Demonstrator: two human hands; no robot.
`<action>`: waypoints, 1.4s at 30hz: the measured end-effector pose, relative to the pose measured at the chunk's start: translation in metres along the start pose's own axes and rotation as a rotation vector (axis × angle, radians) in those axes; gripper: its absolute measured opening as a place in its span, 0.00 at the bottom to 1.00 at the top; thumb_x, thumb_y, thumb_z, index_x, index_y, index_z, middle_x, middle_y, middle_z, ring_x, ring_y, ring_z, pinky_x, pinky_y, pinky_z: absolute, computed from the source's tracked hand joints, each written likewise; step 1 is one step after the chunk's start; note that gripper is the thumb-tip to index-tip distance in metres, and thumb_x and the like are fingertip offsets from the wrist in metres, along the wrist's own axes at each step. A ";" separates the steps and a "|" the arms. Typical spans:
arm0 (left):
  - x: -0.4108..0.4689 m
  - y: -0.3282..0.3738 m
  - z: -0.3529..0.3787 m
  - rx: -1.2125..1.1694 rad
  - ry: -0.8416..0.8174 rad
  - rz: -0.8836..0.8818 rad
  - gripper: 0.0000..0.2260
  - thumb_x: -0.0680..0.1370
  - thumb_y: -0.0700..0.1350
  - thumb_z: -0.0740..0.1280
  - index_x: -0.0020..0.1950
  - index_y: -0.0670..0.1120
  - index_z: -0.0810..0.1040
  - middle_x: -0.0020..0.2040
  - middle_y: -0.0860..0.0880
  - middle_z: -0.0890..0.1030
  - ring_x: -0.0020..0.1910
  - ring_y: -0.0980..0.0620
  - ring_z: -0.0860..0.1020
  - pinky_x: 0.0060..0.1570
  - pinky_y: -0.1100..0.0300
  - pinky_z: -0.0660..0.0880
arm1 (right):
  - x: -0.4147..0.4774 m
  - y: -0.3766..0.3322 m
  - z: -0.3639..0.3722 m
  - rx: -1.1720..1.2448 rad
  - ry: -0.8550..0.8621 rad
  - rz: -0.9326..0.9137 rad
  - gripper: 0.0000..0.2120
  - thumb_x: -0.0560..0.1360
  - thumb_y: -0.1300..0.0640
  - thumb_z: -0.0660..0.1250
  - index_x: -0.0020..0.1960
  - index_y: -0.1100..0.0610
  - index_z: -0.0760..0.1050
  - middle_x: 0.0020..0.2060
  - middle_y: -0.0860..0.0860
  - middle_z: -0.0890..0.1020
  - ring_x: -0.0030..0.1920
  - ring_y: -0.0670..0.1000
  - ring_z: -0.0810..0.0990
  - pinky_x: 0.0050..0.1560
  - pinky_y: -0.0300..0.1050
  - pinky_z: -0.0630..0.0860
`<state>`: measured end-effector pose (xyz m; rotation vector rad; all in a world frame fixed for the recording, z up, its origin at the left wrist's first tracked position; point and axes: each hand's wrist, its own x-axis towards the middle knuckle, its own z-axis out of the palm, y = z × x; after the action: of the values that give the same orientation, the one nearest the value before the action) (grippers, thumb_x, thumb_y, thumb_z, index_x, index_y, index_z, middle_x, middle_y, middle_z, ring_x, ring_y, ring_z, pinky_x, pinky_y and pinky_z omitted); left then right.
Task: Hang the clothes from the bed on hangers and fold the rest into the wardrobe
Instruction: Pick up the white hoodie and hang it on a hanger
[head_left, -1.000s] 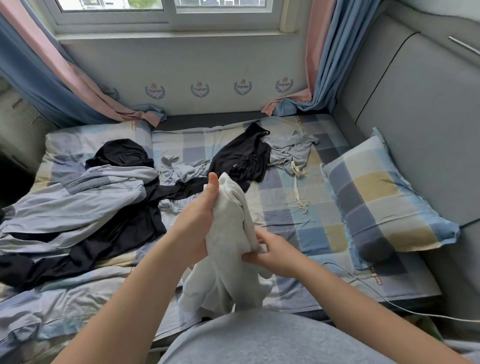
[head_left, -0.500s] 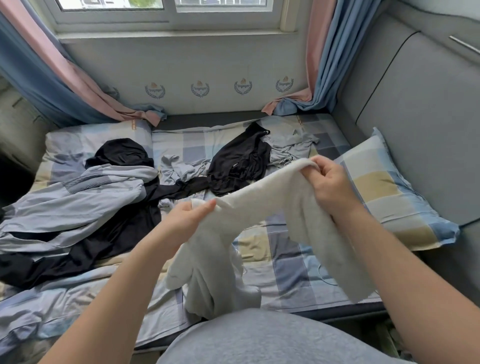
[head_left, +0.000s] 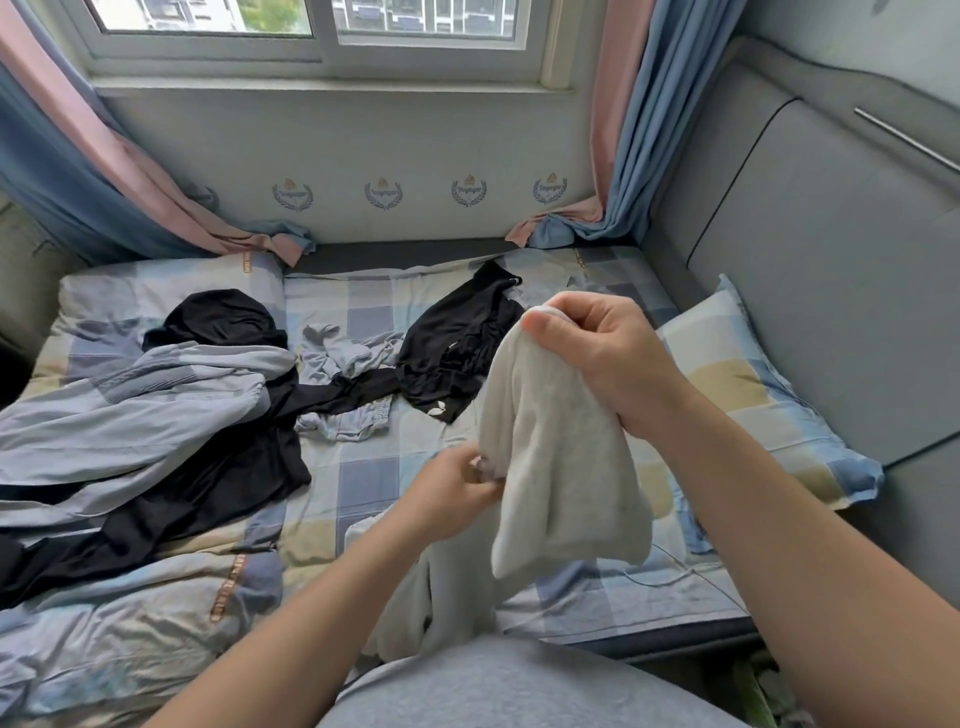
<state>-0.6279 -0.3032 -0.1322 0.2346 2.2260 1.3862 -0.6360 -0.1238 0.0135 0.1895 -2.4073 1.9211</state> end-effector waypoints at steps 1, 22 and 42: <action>0.000 0.001 0.001 0.047 -0.018 0.035 0.16 0.71 0.57 0.68 0.47 0.46 0.81 0.37 0.54 0.78 0.37 0.54 0.73 0.42 0.52 0.72 | 0.002 0.000 -0.001 -0.015 -0.002 -0.003 0.09 0.78 0.55 0.71 0.38 0.53 0.81 0.32 0.45 0.78 0.36 0.43 0.76 0.39 0.36 0.74; -0.025 0.047 -0.053 -0.663 0.261 -0.011 0.19 0.81 0.54 0.64 0.52 0.38 0.82 0.49 0.37 0.85 0.50 0.40 0.84 0.51 0.50 0.82 | -0.045 0.061 0.037 -0.151 -0.172 0.063 0.08 0.74 0.51 0.71 0.52 0.51 0.78 0.45 0.46 0.83 0.47 0.48 0.82 0.49 0.46 0.81; -0.033 0.049 -0.044 -0.153 0.203 -0.037 0.27 0.74 0.51 0.76 0.71 0.51 0.73 0.66 0.51 0.74 0.64 0.53 0.73 0.58 0.60 0.73 | -0.042 0.093 0.031 0.244 0.249 0.494 0.09 0.81 0.54 0.66 0.48 0.57 0.82 0.41 0.56 0.84 0.42 0.56 0.82 0.43 0.55 0.79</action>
<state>-0.6273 -0.3288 -0.0630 -0.0011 2.2561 1.6130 -0.6056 -0.1309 -0.0886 -0.6567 -2.1911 2.2587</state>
